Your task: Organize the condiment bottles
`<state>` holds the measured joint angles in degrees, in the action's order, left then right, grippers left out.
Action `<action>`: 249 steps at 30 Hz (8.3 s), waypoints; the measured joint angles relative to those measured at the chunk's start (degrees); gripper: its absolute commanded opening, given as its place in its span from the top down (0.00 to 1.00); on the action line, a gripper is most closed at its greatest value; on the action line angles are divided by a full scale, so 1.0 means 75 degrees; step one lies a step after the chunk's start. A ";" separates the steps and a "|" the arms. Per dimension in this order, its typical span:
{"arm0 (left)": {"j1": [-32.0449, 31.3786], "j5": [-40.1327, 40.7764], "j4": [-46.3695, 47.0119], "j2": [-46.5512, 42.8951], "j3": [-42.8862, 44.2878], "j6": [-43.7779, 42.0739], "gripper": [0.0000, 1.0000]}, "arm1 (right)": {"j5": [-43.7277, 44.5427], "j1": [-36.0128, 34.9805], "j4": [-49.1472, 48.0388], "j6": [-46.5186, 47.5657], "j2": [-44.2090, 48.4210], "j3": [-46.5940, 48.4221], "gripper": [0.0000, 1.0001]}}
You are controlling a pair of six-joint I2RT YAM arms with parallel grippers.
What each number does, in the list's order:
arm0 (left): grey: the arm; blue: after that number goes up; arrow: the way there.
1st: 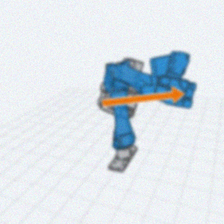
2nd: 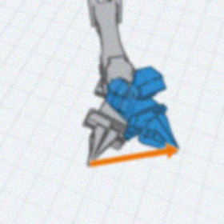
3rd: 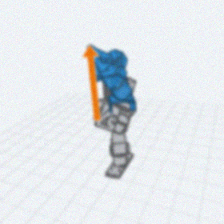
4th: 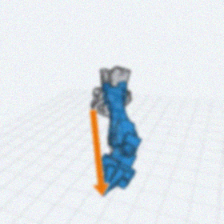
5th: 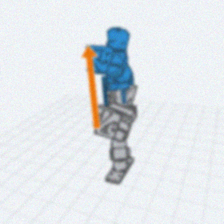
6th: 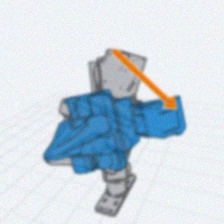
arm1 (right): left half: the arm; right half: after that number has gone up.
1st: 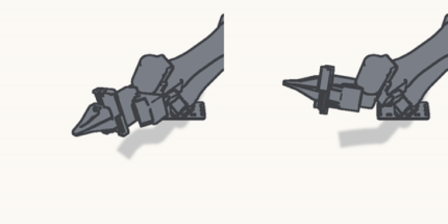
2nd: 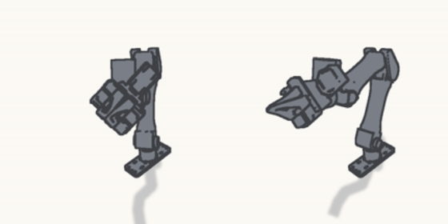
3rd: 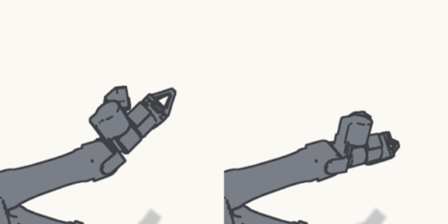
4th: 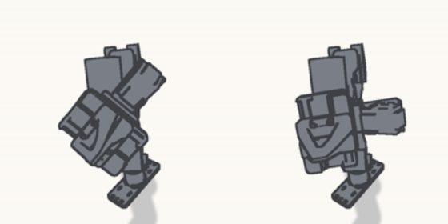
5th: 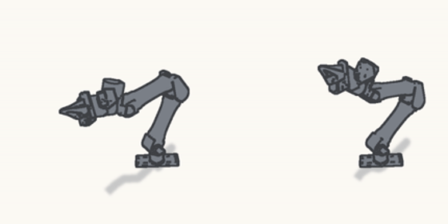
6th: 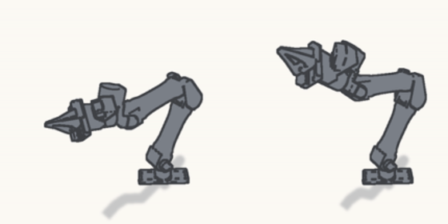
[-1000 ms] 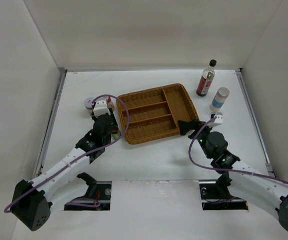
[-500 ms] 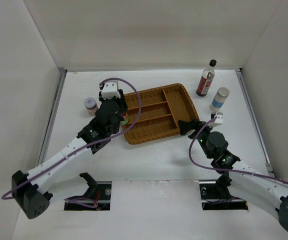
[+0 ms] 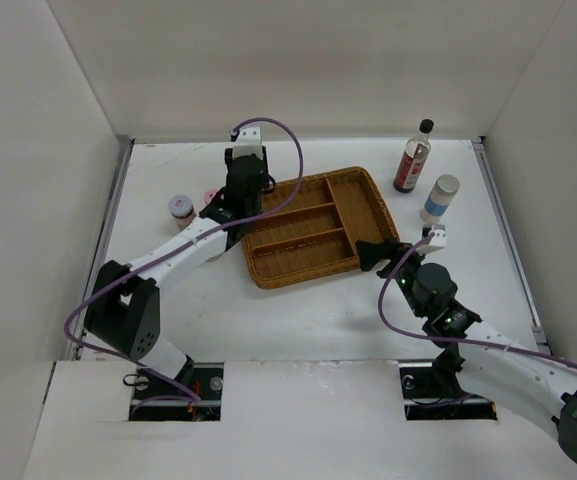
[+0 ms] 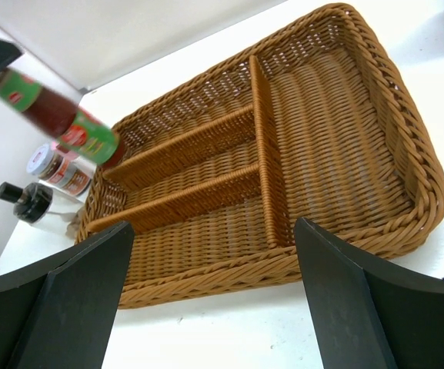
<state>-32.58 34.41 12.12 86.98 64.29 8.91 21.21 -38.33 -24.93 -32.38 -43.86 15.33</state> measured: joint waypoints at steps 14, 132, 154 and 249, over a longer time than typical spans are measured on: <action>0.0376 -0.0595 0.1291 0.1163 -0.0128 -0.0020 0.77 | -0.0096 0.0029 -0.0003 -0.0058 -0.0093 0.0006 0.08; 0.0866 0.0507 0.0157 -0.2090 -0.3188 0.2159 0.16 | -0.0294 0.0163 -0.0006 -0.0117 -0.0417 0.0096 0.00; 0.2075 -0.0181 0.0064 0.1539 -0.0962 0.1883 0.48 | -0.0350 0.0149 -0.0009 -0.0117 -0.0495 0.0111 0.00; 0.2579 0.0248 -0.1081 -0.1227 -0.2471 0.2946 0.06 | 0.0312 0.1113 0.0627 -0.0804 0.0702 -0.0044 0.12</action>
<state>-13.23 36.27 4.01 77.78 45.76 31.00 23.55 -29.98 -20.23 -38.41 -38.59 15.00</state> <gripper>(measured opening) 0.943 0.879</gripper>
